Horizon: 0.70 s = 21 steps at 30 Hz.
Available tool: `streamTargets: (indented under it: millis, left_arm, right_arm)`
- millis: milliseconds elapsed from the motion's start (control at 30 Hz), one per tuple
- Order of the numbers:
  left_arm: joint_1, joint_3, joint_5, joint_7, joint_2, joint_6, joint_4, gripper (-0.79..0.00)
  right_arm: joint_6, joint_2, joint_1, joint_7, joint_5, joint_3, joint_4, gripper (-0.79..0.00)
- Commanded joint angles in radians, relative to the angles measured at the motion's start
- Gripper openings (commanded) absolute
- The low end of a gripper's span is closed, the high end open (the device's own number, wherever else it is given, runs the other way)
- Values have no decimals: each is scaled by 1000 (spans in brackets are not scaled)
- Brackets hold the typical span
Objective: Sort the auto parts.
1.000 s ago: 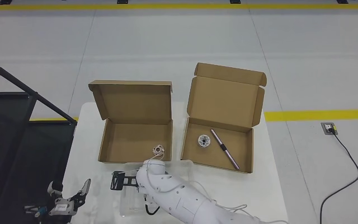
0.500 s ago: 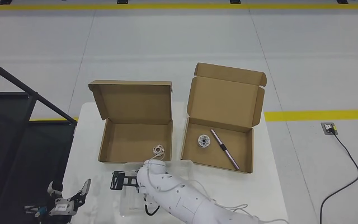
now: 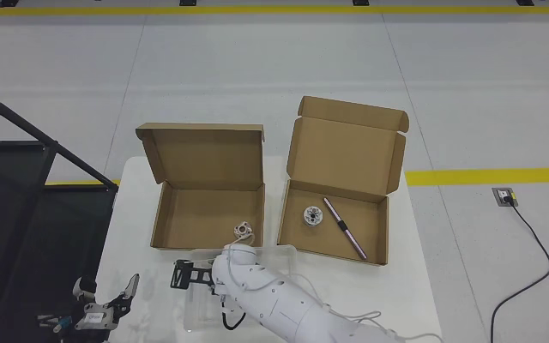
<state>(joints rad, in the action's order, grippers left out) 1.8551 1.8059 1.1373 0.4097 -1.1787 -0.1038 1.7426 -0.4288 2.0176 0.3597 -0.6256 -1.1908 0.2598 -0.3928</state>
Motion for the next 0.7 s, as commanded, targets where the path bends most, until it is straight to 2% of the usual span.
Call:
streamTargets:
  millis: [0,233,267,333,500,600,667]
  left_arm:
    - [0,0,0,0,0,0,0,0]
    - [0,0,0,0,0,0,0,0]
    - [0,0,0,0,0,0,0,0]
    - [0,0,0,0,0,0,0,0]
    - [0,0,0,0,0,0,0,0]
    - [0,0,0,0,0,0,0,0]
    - [0,0,0,0,0,0,0,0]
  right_arm:
    - [3,1,-1,-2,9,-6,2,-277]
    - [16,4,-4,-7,35,-37,10,-336]
    - [21,4,-4,-8,38,-42,10,-394]
    - [39,6,-4,-14,43,-53,11,-437]
    - [70,8,-7,-30,62,-79,11,-486]
    - [75,9,-9,-31,74,-90,12,-603]
    - [69,9,-11,-39,74,-90,13,-739]
